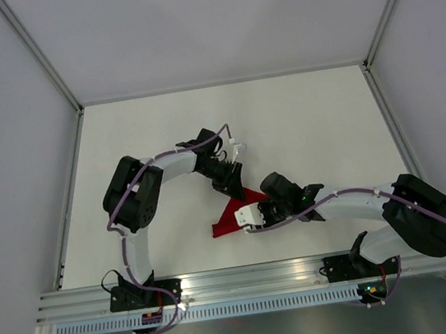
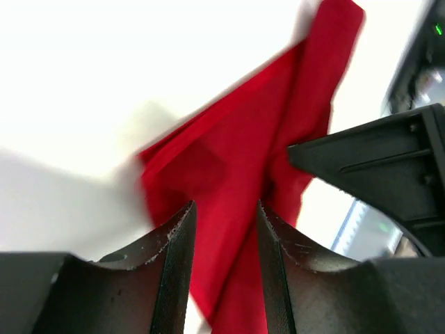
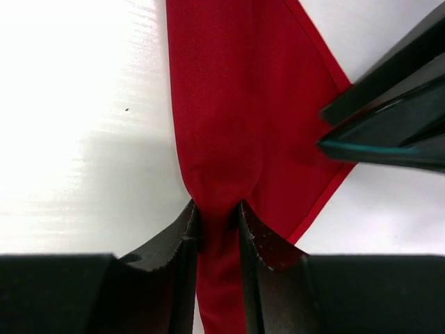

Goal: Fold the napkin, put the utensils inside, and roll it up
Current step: Roll the napkin with the utensil

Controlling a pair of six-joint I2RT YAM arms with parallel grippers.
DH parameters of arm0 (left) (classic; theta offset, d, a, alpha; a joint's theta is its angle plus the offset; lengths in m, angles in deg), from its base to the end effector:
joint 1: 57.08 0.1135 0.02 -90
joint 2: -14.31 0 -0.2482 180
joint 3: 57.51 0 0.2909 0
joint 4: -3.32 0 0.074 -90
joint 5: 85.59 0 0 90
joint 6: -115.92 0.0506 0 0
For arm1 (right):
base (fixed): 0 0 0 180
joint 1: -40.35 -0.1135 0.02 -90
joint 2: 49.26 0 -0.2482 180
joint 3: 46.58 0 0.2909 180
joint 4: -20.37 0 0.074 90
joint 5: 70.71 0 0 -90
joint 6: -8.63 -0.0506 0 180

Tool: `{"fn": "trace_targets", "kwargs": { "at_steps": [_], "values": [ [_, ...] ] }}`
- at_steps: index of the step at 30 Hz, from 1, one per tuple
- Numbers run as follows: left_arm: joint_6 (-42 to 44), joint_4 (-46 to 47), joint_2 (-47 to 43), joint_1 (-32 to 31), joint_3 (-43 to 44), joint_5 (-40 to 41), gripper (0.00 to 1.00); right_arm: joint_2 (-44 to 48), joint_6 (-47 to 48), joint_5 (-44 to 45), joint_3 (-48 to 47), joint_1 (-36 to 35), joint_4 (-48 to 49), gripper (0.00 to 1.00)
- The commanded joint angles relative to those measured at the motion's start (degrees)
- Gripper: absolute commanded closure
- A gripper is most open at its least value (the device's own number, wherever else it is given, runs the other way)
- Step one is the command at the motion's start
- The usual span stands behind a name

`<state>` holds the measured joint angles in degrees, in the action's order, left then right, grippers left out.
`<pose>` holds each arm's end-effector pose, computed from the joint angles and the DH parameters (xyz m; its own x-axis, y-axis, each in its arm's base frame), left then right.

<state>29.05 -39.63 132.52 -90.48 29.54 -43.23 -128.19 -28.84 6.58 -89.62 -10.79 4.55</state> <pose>0.3266 -0.2601 0.0777 -0.7723 0.5533 -0.3122 0.5828 0.4216 -0.6947 0.1698 0.2285 0.0897 0.3712 -0.7733 -0.5140 -0.9050 -0.1773 -0.3867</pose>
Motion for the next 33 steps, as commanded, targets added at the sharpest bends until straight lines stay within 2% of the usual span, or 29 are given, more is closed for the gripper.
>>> {"fn": "trace_targets", "kwargs": {
  "at_steps": [1, 3, 6, 7, 8, 10, 11, 14, 19, 20, 22, 25, 30, 33],
  "values": [
    [-7.9, 9.6, -8.2, 2.6, -4.1, 6.7, 0.55, -3.5, 0.9, -7.1, -3.0, 2.4, -12.6, 0.95],
    [-12.1, 16.4, -11.8, 3.7, -7.1, 9.1, 0.55, -5.8, 1.7, -9.0, -6.1, 3.5, -15.4, 0.95],
    [-17.3, 23.3, -21.9, 4.6, -13.5, 19.7, 0.56, -9.8, 4.1, -14.0, -11.5, 6.2, -22.2, 0.95],
    [-18.5, 28.1, -24.8, 4.6, -17.4, 26.6, 0.56, -11.1, 5.5, -15.2, -13.1, 7.7, -26.0, 0.94],
    [-21.6, 30.5, -30.6, 4.6, -19.4, 30.4, 0.52, -13.8, 6.3, -17.1, -16.2, 8.6, -28.0, 0.94],
    [-24.4, 37.6, -35.8, 4.6, -25.0, 37.6, 0.51, -16.8, 7.8, -18.7, -21.0, 10.6, -33.4, 0.94],
    [-25.5, 39.9, -41.1, 4.6, -27.0, 39.6, 0.48, -19.9, 9.2, -19.6, -22.6, 11.2, -35.2, 0.94],
    [-25.8, 50.9, -47.8, 3.4, -35.7, 44.7, 0.44, -26.6, 11.7, -20.7, -29.2, 12.8, -41.8, 0.94],
    [-15.5, 60.9, -57.7, -5.8, -46.6, 60.3, 0.43, -36.8, 15.1, -23.8, -39.9, 14.8, -54.5, 0.94],
    [-11.4, 66.8, -59.0, -7.5, -48.4, 62.6, 0.39, -39.8, 15.3, -24.1, -42.8, 15.2, -55.7, 0.94],
    [-6.9, 70.8, -60.9, -12.3, -51.9, 68.3, 0.36, -42.1, 15.8, -24.7, -45.2, 15.9, -58.8, 0.94],
    [2.2, 73.2, -61.6, -17.0, -53.4, 71.9, 0.35, -45.2, 15.4, -24.9, -49.1, 16.3, -60.4, 0.94],
    [8.6, 76.0, -62.5, -22.9, -55.0, 76.8, 0.33, -48.9, 14.4, -25.4, -52.4, 17.3, -62.6, 0.94],
    [10.9, 74.0, -62.4, -25.7, -54.7, 76.7, 0.31, -50.0, 13.9, -25.3, -53.7, 17.6, -63.0, 0.94]
  ]
}}
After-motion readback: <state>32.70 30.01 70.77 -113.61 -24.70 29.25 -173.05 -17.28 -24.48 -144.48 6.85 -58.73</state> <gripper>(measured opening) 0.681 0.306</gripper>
